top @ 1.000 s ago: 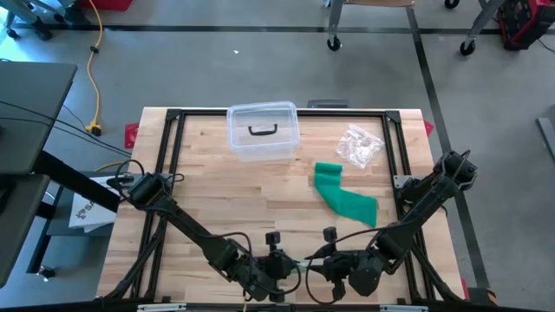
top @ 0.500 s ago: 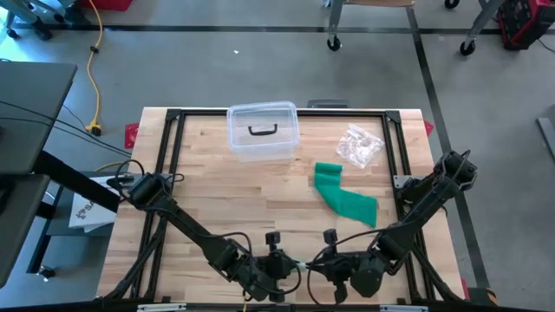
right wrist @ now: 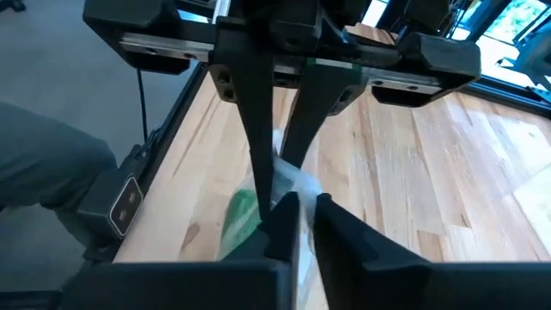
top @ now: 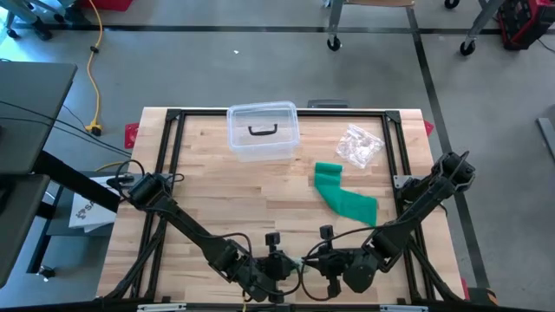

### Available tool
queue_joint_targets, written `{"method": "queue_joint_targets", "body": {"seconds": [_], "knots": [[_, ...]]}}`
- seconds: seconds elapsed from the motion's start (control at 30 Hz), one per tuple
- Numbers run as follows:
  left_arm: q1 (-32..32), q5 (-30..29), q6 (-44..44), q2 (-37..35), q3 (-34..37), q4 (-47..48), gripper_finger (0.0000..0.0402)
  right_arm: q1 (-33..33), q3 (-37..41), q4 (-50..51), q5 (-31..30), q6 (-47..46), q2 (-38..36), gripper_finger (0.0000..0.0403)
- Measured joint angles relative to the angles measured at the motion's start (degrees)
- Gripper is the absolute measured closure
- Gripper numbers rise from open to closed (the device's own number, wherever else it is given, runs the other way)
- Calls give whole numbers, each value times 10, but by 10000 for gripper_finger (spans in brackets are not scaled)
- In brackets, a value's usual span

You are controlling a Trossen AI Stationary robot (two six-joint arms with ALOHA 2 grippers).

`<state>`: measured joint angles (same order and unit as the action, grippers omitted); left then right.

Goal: Roll bandage
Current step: Close the zip bag

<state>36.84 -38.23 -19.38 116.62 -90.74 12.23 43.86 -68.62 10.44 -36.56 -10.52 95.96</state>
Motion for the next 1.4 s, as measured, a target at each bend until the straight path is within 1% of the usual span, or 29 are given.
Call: {"method": "queue_joint_targets", "body": {"seconds": [0.17,0.23,0.3,0.43,0.67,0.73,1.0,1.07,1.2,1.27,1.33,1.4], "knots": [[-1,-6,0,0,0,-4,401,1,0,10,1,0,-3,311],[-1,-6,0,0,0,-2,401,4,0,11,0,-9,-9,299],[-1,-6,0,0,0,-2,401,4,0,10,3,-10,-15,298],[-1,-4,0,0,0,-1,401,4,0,11,26,-10,-16,321],[-1,-4,0,0,0,-1,401,4,0,11,30,-8,-16,393],[-1,-3,0,0,0,-1,401,3,0,11,31,-11,-16,397],[0,-2,0,0,0,1,401,-17,0,11,54,-28,-16,371],[-1,-2,0,0,0,-1,401,-20,0,11,58,-29,-16,352],[-1,-2,0,0,0,-1,401,-20,0,13,57,-20,-18,301],[-1,-2,0,0,0,-1,401,-15,0,27,60,-17,-27,284],[-1,-2,0,0,0,-1,401,-7,0,44,60,-25,-40,279],[0,-2,0,0,0,-1,401,0,0,59,51,-37,-51,282]]}}
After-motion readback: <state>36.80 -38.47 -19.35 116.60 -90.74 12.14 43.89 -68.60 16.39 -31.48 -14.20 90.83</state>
